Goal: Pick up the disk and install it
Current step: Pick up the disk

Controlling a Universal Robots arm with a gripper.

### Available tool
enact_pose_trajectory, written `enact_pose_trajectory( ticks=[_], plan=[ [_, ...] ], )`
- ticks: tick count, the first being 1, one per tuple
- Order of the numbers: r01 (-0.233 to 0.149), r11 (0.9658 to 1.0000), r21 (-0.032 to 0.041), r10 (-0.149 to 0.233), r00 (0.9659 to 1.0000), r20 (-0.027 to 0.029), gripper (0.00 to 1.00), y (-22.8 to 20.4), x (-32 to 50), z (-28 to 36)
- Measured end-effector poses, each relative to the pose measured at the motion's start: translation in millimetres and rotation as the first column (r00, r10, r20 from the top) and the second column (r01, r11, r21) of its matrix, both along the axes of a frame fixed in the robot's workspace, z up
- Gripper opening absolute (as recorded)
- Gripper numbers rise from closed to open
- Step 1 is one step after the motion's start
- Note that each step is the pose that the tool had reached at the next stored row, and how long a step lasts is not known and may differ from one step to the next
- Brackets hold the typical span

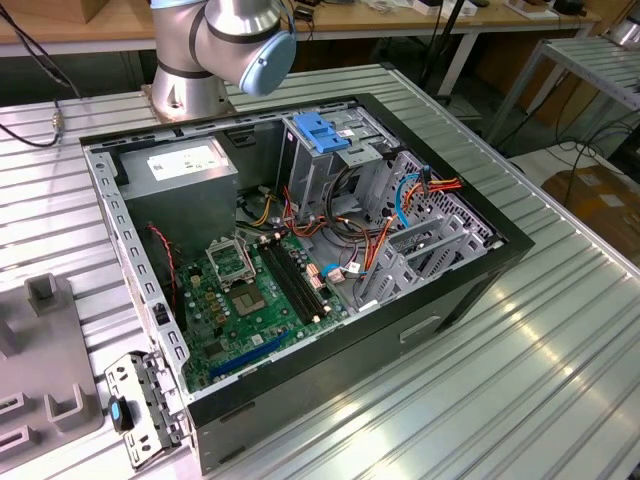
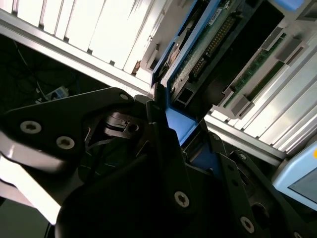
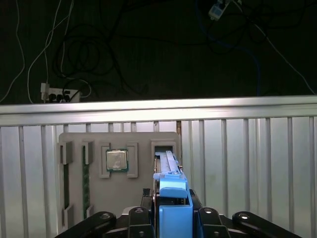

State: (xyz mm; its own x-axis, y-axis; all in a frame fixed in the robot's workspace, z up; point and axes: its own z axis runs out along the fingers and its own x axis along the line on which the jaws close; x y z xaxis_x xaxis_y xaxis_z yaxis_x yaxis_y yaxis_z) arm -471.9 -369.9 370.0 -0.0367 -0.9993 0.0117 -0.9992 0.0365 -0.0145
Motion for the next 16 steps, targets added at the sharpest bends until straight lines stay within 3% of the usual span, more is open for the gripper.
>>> enact_pose_trajectory(
  ticks=[16],
  plan=[
    [0.0,1.0,0.0011,0.0,1.0,0.0,0.37,0.0,0.0,19.0]
  ],
)
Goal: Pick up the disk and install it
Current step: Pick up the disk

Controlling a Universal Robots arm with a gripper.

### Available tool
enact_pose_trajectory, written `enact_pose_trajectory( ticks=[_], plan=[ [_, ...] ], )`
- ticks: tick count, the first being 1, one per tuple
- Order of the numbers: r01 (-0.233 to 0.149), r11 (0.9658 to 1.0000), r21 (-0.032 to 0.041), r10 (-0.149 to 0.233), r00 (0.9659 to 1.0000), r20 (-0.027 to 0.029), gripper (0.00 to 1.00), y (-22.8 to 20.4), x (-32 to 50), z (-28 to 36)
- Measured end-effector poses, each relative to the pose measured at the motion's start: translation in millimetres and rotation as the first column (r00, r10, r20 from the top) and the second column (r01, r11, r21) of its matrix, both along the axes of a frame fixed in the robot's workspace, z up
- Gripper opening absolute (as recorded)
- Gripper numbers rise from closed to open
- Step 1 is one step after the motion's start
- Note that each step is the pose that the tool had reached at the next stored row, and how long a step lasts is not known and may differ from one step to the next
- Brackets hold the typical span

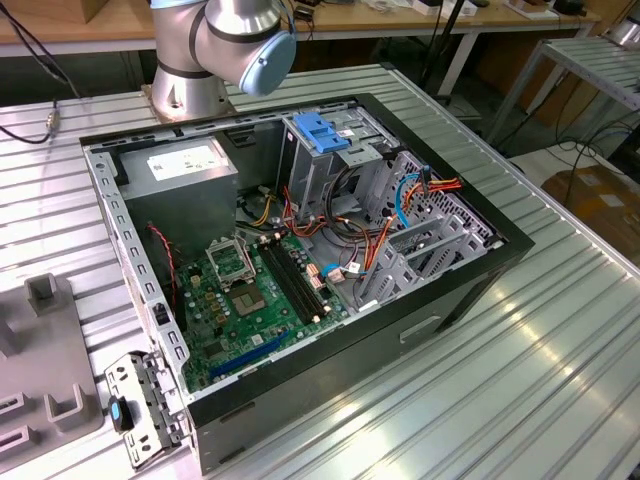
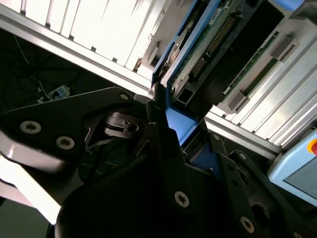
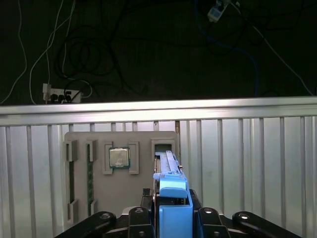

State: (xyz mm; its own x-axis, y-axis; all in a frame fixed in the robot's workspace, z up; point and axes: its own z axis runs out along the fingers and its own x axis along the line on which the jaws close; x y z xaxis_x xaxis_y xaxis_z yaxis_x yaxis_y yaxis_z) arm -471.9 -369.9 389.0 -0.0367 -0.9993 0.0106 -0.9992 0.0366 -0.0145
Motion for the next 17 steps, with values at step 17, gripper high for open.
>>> enact_pose_trajectory(
  ticks=[17],
  plan=[
    [0.0,0.9999,0.014,0.0,1.0,-0.0003,0.37,-0.1,0.0,19.0]
  ],
)
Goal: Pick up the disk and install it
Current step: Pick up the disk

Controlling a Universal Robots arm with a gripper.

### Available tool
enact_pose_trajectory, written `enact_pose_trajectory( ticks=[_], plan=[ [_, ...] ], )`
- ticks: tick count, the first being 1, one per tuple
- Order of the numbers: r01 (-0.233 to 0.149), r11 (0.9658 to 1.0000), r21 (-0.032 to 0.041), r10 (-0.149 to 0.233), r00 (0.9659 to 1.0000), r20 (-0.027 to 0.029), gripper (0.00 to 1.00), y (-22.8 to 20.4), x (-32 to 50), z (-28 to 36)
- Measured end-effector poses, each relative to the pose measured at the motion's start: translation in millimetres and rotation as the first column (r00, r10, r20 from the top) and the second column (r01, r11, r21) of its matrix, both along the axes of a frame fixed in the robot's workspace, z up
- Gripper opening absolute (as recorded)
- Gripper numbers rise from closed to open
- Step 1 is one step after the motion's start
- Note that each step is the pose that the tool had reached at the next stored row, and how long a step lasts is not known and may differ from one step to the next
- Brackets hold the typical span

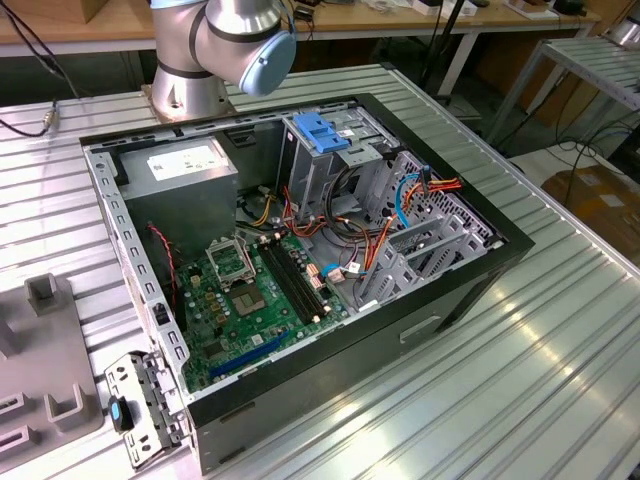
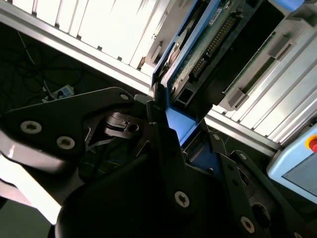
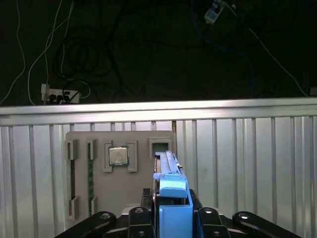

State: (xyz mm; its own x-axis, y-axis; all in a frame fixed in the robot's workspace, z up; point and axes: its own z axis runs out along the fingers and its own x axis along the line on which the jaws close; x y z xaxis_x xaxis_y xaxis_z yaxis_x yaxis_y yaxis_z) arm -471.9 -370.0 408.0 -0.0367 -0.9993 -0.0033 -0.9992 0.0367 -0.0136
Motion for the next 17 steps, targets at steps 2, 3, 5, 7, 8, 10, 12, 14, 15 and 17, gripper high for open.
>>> enact_pose_trajectory(
  ticks=[2,3,5,7,8,10,12,14,15,17],
  plan=[
    [0.0,1.0,0.0014,0.0,1.0,0.0001,0.37,0.0,0.0,2.8],
    [0.0,1.0,0.0021,0.0,1.0,0.0001,0.37,0.0,0.0,3.9],
    [0.0,1.0,0.0038,0.0,1.0,0.0,0.37,0.0,0.0,7.0],
    [0.0,1.0,0.0055,0.0,1.0,0.0,0.37,0.0,0.0,9.8],
    [0.0,1.0,0.0068,0.0,1.0,0.0001,0.37,0.0,0.0,11.9],
    [0.0,1.0,0.0079,0.0,1.0,0.0001,0.37,0.0,0.0,14.3],
    [0.0,1.0,0.0086,0.0,1.0,0.0001,0.37,0.0,0.0,16.5],
    [0.0,1.0,0.0092,0.0,1.0,0.0001,0.37,0.0,0.0,19.6],
    [0.0,1.0,0.0095,0.0,1.0,0.0,0.37,0.0,0.0,20.7],
    [0.0,0.9999,0.0102,0.0,1.0,0.0,0.37,0.0,0.0,23.3]
  ],
)
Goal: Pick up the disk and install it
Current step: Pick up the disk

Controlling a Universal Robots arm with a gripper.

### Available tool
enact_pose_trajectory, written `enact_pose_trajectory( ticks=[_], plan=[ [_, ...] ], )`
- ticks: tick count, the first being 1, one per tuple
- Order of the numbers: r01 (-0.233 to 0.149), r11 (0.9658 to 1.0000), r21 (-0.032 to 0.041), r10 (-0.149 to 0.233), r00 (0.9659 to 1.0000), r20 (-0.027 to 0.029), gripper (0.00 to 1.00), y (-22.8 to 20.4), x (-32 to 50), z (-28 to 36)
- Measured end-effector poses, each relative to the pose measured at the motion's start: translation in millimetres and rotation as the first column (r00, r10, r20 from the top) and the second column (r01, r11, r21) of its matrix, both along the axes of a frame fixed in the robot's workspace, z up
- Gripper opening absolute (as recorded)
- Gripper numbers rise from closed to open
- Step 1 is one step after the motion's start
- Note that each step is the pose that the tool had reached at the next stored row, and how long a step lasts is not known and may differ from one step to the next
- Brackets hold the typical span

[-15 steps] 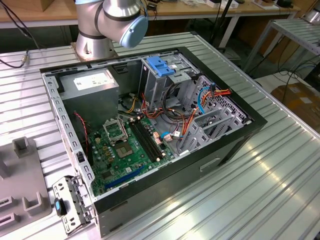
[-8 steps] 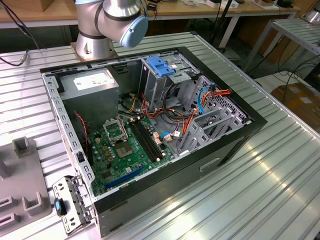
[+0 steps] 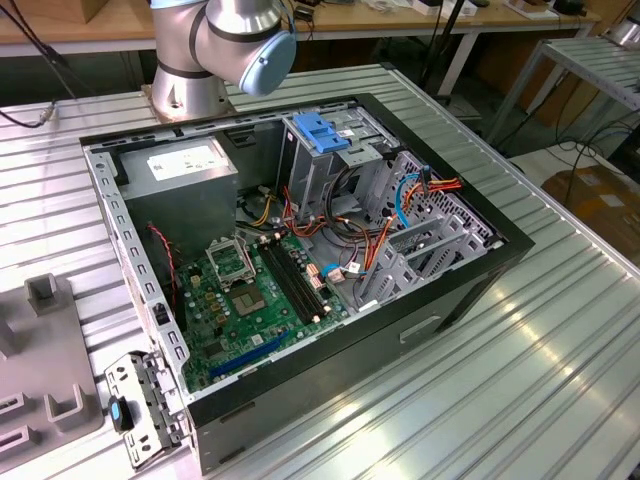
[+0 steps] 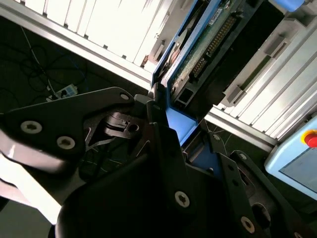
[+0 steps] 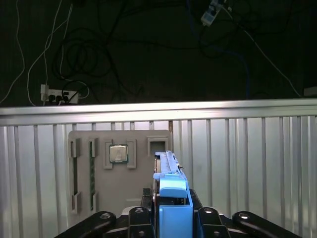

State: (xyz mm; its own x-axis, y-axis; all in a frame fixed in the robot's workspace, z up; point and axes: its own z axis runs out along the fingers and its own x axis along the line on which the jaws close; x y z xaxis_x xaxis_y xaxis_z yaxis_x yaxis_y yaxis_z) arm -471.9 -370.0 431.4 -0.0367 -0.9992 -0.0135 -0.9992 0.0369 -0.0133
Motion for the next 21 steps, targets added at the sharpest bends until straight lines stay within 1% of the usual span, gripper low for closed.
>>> enact_pose_trajectory(
  ticks=[2,8,11,21],
  plan=[
    [0.0,1.0,0.0012,0.0,1.0,0.0,0.37,0.0,0.0,4.4],
    [0.0,1.0,0.0025,0.0,1.0,0.0,0.37,0.0,0.0,11.7],
    [0.0,1.0,0.0029,0.0,1.0,-0.0001,0.37,0.0,0.0,18.1],
    [0.0,1.0,0.0031,0.0,1.0,-0.0001,0.37,0.0,0.0,30.2]
  ],
)
